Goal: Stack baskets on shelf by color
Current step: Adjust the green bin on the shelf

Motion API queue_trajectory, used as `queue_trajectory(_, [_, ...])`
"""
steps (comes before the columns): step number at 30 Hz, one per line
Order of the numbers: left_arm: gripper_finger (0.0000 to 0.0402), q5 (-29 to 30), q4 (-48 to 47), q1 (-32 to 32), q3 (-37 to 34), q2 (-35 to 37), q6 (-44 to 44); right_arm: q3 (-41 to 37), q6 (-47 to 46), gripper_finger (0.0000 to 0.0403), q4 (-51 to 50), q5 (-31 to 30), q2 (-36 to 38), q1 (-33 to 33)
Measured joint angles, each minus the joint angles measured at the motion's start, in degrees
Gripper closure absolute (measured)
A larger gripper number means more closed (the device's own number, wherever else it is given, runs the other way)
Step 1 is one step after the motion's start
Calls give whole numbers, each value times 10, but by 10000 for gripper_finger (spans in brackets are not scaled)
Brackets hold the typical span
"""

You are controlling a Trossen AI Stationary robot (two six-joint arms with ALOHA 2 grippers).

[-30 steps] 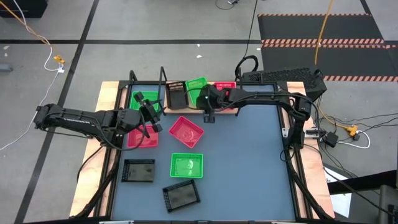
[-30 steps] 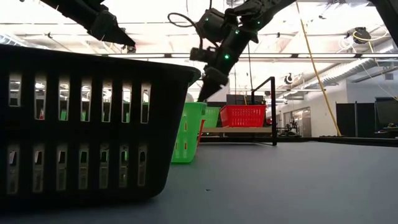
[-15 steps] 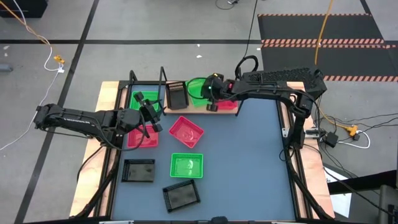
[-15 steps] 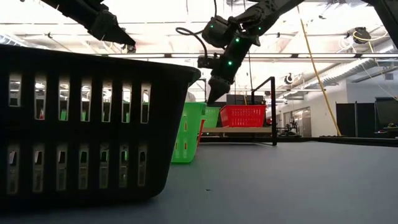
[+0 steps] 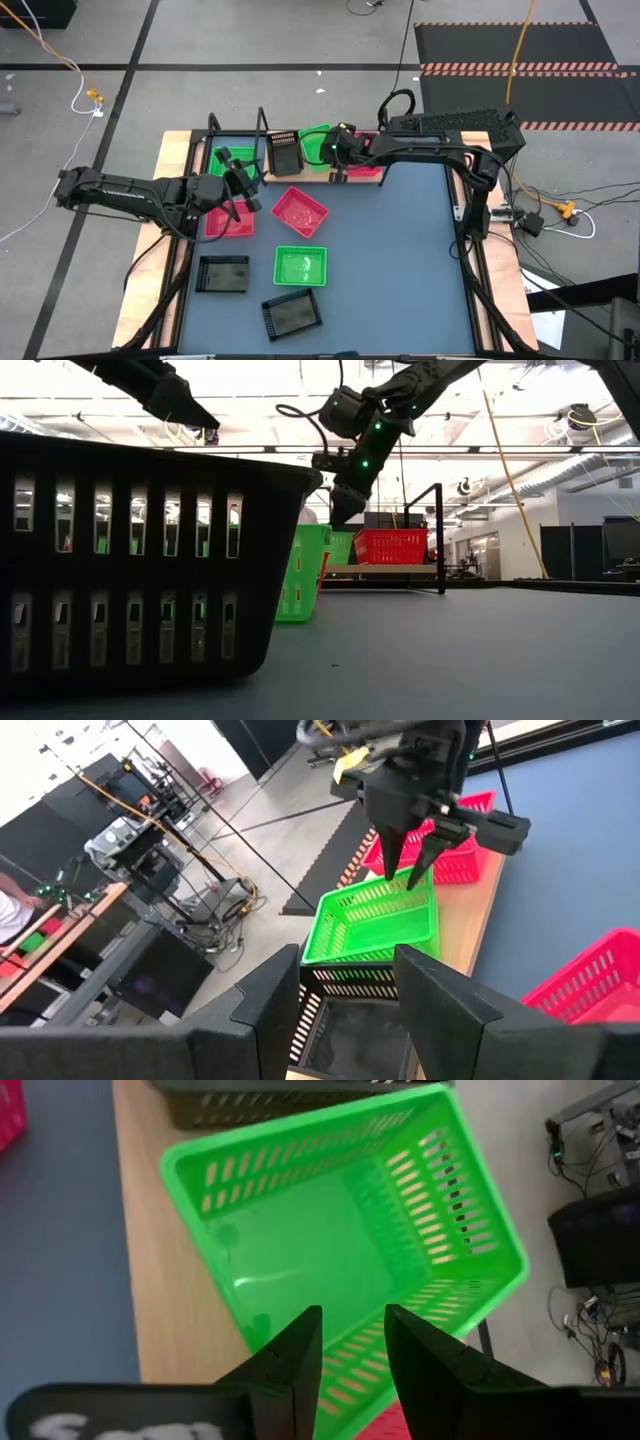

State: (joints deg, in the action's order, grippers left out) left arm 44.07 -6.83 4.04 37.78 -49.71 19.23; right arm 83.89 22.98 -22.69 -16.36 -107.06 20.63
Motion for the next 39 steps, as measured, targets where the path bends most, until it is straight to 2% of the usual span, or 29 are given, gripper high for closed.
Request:
queue_trajectory(17, [234,0,10,6,0,0,12,0,-12,298,1,-2,0,-44])
queue_trajectory(23, [234,0,12,6,0,0,12,0,3,298,10,-49,0,-40])
queue_trajectory(27, [234,0,16,6,0,0,15,0,-1,298,5,-42,0,-30])
queue_trajectory(32, [234,0,17,6,0,0,16,0,-26,298,1,2,0,-27])
queue_trajectory(39, [234,0,16,6,0,0,17,0,-28,298,1,6,0,-42])
